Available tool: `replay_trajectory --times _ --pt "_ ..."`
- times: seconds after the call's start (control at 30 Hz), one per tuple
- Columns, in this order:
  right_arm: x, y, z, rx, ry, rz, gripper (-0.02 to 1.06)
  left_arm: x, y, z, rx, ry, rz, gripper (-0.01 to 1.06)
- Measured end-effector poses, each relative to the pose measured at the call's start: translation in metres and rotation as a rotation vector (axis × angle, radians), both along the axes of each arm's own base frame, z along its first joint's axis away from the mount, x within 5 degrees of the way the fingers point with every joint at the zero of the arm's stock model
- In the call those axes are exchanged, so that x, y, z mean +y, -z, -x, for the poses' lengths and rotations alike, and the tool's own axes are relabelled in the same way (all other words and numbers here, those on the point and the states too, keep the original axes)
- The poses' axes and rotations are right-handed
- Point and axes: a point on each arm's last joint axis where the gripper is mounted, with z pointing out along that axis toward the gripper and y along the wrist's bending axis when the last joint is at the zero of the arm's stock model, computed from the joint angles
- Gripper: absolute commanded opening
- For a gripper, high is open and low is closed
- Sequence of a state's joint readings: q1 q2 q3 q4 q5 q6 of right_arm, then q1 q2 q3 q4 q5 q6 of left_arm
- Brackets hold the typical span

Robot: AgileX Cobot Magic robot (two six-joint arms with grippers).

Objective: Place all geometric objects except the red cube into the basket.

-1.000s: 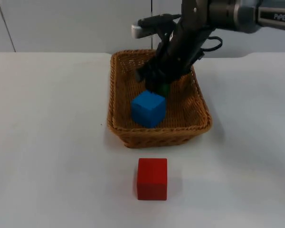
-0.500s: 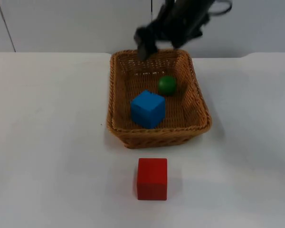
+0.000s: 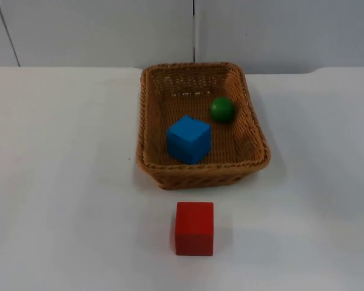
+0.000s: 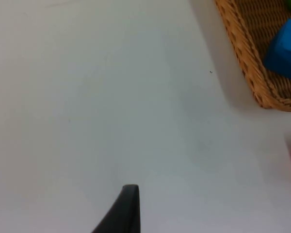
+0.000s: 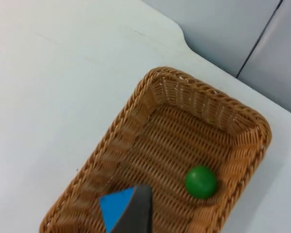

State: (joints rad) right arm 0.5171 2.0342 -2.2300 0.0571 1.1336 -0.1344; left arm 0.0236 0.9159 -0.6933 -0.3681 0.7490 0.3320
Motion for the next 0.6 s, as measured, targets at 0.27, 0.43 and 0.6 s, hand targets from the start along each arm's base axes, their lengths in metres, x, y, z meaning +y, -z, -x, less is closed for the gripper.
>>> replay_trajectory --times 0.27,0.43,0.6 --pt "-0.028 -0.004 0.048 -0.042 0.017 -0.035 0.83 0.0 -0.013 0.017 -0.091 0.024 -0.025 1.05" --pt "-0.057 0.009 0.097 -0.102 0.028 -0.071 0.83 -0.002 -0.023 0.033 -0.144 0.035 -0.026 1.05" --pt "-0.091 0.017 0.156 -0.195 0.036 -0.124 0.83 -0.004 -0.032 0.051 -0.203 0.046 -0.012 1.05"
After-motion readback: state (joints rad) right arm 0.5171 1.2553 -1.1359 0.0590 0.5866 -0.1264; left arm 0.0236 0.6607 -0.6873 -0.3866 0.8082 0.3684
